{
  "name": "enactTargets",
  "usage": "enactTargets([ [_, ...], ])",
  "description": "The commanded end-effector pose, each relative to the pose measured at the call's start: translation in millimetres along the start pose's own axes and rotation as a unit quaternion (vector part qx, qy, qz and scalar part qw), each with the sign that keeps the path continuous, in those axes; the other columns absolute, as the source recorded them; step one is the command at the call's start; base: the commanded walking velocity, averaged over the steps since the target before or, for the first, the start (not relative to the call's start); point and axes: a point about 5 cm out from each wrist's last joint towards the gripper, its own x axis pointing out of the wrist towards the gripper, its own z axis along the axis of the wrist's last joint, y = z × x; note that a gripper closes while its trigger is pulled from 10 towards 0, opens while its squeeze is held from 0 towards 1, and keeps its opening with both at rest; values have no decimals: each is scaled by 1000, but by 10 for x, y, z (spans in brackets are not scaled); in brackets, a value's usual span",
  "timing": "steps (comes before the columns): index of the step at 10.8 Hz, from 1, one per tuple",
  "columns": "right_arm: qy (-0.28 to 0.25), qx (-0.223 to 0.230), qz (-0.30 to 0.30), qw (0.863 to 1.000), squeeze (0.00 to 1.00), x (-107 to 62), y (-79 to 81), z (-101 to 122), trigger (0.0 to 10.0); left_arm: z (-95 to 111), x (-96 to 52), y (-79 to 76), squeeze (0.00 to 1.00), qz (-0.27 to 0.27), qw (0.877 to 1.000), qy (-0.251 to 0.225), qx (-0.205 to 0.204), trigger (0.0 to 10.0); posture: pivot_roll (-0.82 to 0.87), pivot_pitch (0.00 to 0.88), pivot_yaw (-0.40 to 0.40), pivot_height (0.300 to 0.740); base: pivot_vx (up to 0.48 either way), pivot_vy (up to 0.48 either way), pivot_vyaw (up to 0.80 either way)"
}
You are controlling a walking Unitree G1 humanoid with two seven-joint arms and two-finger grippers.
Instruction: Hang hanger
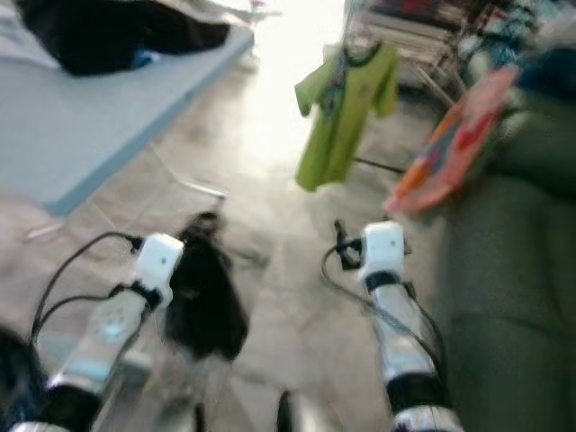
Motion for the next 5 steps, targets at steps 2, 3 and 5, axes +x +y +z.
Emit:
enactTargets([
  [2, -1, -6, -12, 1000, 0, 7, -95, 15, 10000, 179, 65, -36, 0, -14, 999, -46, 5, 10000, 42, 128, -74, 740, 0, 0, -697],
  [3, -2, -6, -13, 1000, 0, 14, -90, 22, 10000, 211, 71, -30, 0, -16, 998, -53, 5, 10000, 43, 134, -74, 740, 281, 0, -569],
  [5, -2, -6, -14, 1000, 0, -7, -85, 9, 10000, 251, 63, -55, 0, -24, 998, -62, 2, 10000, 44, 153, -68, 740, 452, 0, -800],
])
